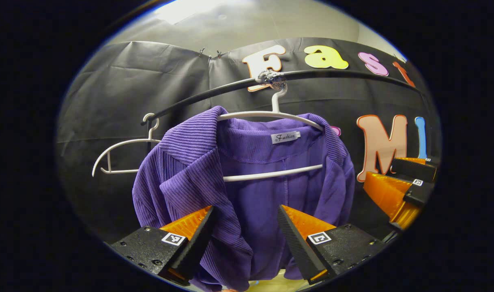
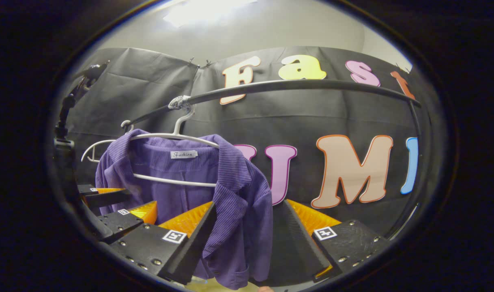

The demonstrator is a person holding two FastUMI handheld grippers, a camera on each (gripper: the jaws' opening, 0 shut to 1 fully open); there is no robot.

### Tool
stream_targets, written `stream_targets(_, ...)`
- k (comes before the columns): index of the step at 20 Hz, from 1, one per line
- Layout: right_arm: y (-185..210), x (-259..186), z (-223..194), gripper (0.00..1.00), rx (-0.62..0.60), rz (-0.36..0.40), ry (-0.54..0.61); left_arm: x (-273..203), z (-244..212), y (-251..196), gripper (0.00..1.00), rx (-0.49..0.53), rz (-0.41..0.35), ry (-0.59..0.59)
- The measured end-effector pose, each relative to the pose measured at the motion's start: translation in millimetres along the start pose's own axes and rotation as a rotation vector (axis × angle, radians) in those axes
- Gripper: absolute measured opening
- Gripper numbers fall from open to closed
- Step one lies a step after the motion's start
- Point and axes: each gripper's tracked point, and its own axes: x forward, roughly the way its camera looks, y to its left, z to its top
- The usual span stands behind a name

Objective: Grasp the clothes on the hanger with both hands and then place them into the laundry hamper below.

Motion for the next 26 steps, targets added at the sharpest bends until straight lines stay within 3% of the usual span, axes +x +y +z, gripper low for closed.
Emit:
stream_targets(4,6.2,11.6,-9.0,0.98,0.004,0.038,0.01,9.6,-4.7,0.0,0.94,0.04,0.035,-0.005)
stream_targets(5,7.4,14.3,-10.8,0.94,0.005,0.044,0.011,9.8,-6.2,-0.6,0.94,0.048,0.039,0.0)
stream_targets(8,10.6,24.0,-16.7,1.0,0.015,0.06,0.017,11.8,-8.5,0.1,0.93,0.073,0.07,-0.004)
stream_targets(11,14.0,30.2,-23.4,1.0,0.024,0.078,0.029,9.4,-10.9,10.6,0.93,0.092,0.124,-0.02)
stream_targets(12,15.1,32.7,-25.3,1.0,0.024,0.083,0.029,6.9,-11.6,14.6,0.97,0.088,0.145,-0.02)
stream_targets(13,16.2,35.3,-24.8,0.94,0.023,0.088,0.026,5.2,-13.8,18.3,0.94,0.087,0.157,-0.02)
stream_targets(17,24.3,42.5,-29.7,0.98,0.035,0.124,0.029,-2.5,-17.1,31.8,0.97,0.135,0.195,-0.019)
stream_targets(19,30.9,49.0,-34.2,0.98,0.043,0.143,0.033,-10.8,-19.1,30.8,0.92,0.139,0.183,-0.028)
stream_targets(23,42.9,59.3,-45.3,0.94,0.054,0.173,0.045,-27.3,-15.6,23.0,0.96,0.157,0.13,-0.049)
stream_targets(24,44.6,61.8,-49.0,1.0,0.054,0.178,0.051,-29.0,-13.6,18.9,0.96,0.143,0.108,-0.052)
stream_targets(26,46.8,69.6,-57.5,1.0,0.056,0.18,0.069,-34.0,-8.7,9.0,0.96,0.103,0.06,-0.058)
